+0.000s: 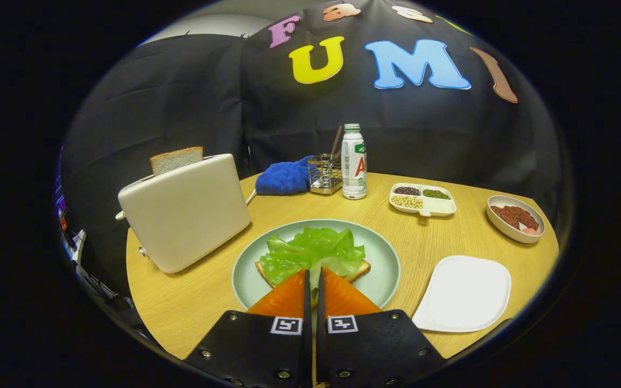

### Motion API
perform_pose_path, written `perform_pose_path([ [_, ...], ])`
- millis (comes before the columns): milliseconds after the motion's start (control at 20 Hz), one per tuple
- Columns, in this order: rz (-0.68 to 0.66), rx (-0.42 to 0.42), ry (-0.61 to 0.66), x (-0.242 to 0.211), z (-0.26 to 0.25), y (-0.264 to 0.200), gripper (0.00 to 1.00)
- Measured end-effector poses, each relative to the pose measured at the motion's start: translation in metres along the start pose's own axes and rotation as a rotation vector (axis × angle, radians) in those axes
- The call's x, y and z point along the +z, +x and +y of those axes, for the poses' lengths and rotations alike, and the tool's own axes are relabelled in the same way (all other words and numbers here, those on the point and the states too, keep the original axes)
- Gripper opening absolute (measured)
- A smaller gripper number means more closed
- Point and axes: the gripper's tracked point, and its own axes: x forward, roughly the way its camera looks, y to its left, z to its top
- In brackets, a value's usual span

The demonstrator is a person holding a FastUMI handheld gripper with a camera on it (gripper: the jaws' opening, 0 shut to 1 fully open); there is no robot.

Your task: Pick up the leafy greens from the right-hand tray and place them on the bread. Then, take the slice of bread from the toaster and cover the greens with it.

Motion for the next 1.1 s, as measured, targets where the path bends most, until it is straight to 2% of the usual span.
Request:
perform_pose_path([
  [100,0.018,-0.022,-0.019,-0.004,-0.003,-0.001,0.1],
  [150,0.017,-0.023,-0.024,-0.004,-0.003,-0.004,0.1],
  [200,0.018,-0.029,-0.025,-0.006,-0.004,-0.005,0.17],
  [250,0.014,-0.035,-0.025,-0.006,-0.004,-0.009,0.18],
  [350,-0.007,-0.062,-0.034,-0.001,-0.008,-0.018,0.37],
  [400,-0.02,-0.085,-0.038,0.001,-0.012,-0.022,0.44],
  [500,-0.056,-0.134,-0.026,0.01,-0.017,-0.031,0.46],
  [700,-0.124,-0.25,0.087,0.034,-0.014,-0.049,0.46],
  [800,-0.152,-0.269,0.085,0.047,-0.001,-0.052,0.46],
  [950,-0.189,-0.289,0.017,0.061,0.016,-0.051,0.46],
  [1100,-0.205,-0.297,0.024,0.07,0.038,-0.048,0.46],
])
